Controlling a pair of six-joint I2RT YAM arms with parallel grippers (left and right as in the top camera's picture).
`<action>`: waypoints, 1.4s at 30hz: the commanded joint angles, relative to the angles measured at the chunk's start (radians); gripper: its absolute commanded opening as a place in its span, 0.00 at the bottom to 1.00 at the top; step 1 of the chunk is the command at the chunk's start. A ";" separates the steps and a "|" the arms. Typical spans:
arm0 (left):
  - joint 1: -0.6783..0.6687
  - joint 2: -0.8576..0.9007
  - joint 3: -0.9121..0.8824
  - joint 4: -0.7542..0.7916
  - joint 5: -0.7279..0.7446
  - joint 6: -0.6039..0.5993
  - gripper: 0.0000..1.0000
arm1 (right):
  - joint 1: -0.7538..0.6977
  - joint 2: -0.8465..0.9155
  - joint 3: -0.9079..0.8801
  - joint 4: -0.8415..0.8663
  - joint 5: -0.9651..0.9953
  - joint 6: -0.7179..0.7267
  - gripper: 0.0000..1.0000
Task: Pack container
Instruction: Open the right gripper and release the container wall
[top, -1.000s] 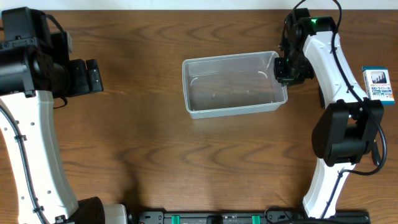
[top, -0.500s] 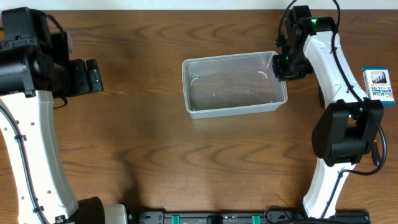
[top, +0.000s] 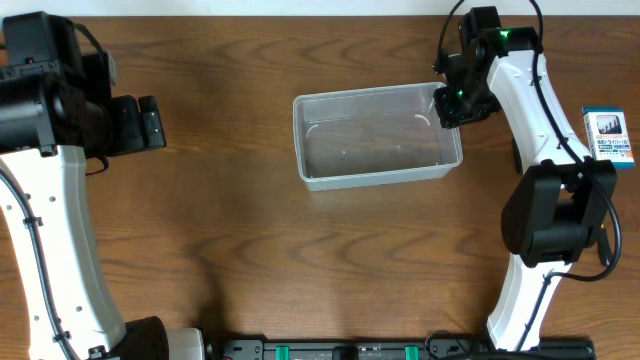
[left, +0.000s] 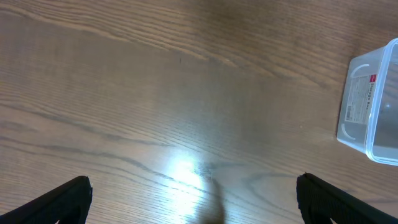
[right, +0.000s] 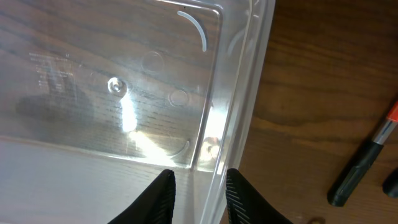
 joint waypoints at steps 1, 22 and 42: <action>0.003 0.004 0.020 -0.006 -0.001 -0.010 0.98 | -0.010 0.016 -0.006 0.002 -0.007 -0.011 0.31; 0.003 0.004 0.020 -0.005 -0.001 -0.010 0.98 | -0.048 0.021 -0.006 0.033 0.037 0.014 0.34; 0.003 0.004 0.020 -0.005 -0.001 -0.010 0.98 | -0.048 0.063 -0.008 0.011 0.014 0.025 0.12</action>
